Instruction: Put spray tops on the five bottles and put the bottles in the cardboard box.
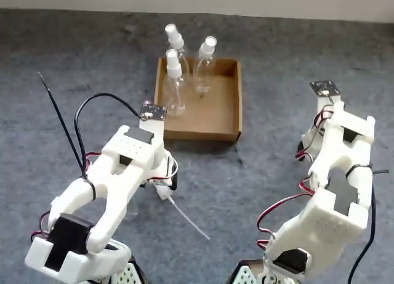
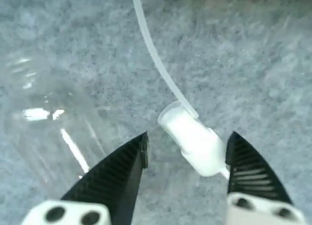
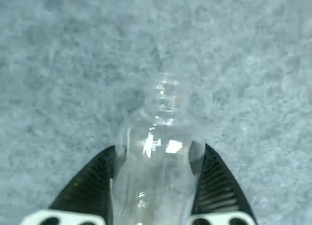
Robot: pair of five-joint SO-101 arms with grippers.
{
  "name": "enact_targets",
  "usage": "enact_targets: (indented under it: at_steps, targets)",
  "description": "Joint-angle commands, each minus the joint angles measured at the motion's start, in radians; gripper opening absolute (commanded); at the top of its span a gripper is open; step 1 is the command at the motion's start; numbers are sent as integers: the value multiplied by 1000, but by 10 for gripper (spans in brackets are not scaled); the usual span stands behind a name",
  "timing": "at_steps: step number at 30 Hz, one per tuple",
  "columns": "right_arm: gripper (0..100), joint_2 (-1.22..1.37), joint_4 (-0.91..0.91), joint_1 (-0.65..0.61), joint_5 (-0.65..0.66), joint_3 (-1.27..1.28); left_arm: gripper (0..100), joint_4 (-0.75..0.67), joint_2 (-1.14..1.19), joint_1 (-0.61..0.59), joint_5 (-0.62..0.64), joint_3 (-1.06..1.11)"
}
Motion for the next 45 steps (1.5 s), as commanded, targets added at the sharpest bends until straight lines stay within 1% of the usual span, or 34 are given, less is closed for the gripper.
enact_targets:
  at_steps: [1,4,7,9,12,16,20,22,25,28,31,36,39,44,45]
  targets:
    - [27,-19,5,-4,11,-64,234,-21,19,-18,-12,-1]
    - [27,-19,5,-4,11,-64,213,-46,50,-10,-12,2]
    - [27,-19,7,-2,11,-64,133,-58,59,21,-20,-2]
    - [27,-19,7,-2,11,-64,91,-68,58,36,-72,-4]
    - [27,-21,39,-2,12,-64,56,-100,56,42,-173,-5]
    - [27,-24,59,-2,15,-65,52,-123,56,42,-350,-5]
    - [32,-25,62,19,63,-65,50,-120,56,44,-417,-5]
    - [57,-25,62,36,63,-67,50,-118,56,44,-430,-21]
    - [151,-25,64,54,60,-67,50,-95,54,44,-428,-71]
    - [217,-25,64,65,12,-71,49,-61,54,44,-428,-105]
    - [221,-28,102,62,-17,-84,49,-60,54,44,-431,-105]
    - [224,-21,228,15,-34,-217,49,-60,54,44,-431,-105]
    - [224,-18,225,-4,-60,-257,49,-60,54,44,-431,-105]
    - [224,-15,225,7,-55,-262,49,-61,54,44,-431,-94]
    - [224,-13,225,16,-38,-259,49,-61,56,44,-431,-94]
